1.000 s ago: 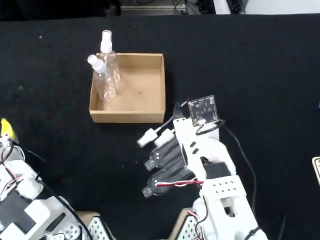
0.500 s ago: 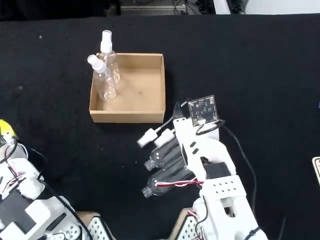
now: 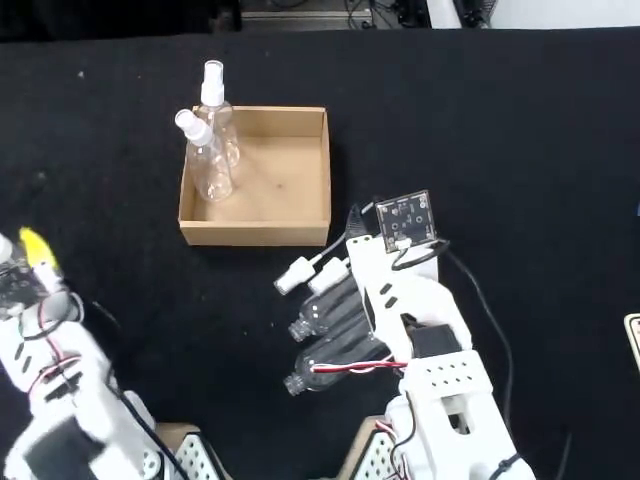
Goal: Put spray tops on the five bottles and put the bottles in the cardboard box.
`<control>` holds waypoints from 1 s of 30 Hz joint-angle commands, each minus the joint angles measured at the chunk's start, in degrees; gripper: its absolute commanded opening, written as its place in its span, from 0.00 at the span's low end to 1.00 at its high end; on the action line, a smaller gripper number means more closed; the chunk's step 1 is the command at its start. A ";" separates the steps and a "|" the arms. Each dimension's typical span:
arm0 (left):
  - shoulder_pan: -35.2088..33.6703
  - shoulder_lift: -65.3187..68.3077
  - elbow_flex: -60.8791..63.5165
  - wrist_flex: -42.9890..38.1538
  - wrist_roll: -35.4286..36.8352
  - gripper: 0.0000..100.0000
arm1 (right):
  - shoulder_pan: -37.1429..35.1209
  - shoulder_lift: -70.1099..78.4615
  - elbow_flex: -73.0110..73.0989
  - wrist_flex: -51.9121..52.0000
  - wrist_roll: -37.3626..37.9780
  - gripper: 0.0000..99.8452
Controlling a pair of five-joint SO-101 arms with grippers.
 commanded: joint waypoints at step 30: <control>43.82 -66.37 -2.33 56.26 2.99 0.03 | -0.79 -2.15 -0.31 -1.85 0.53 0.08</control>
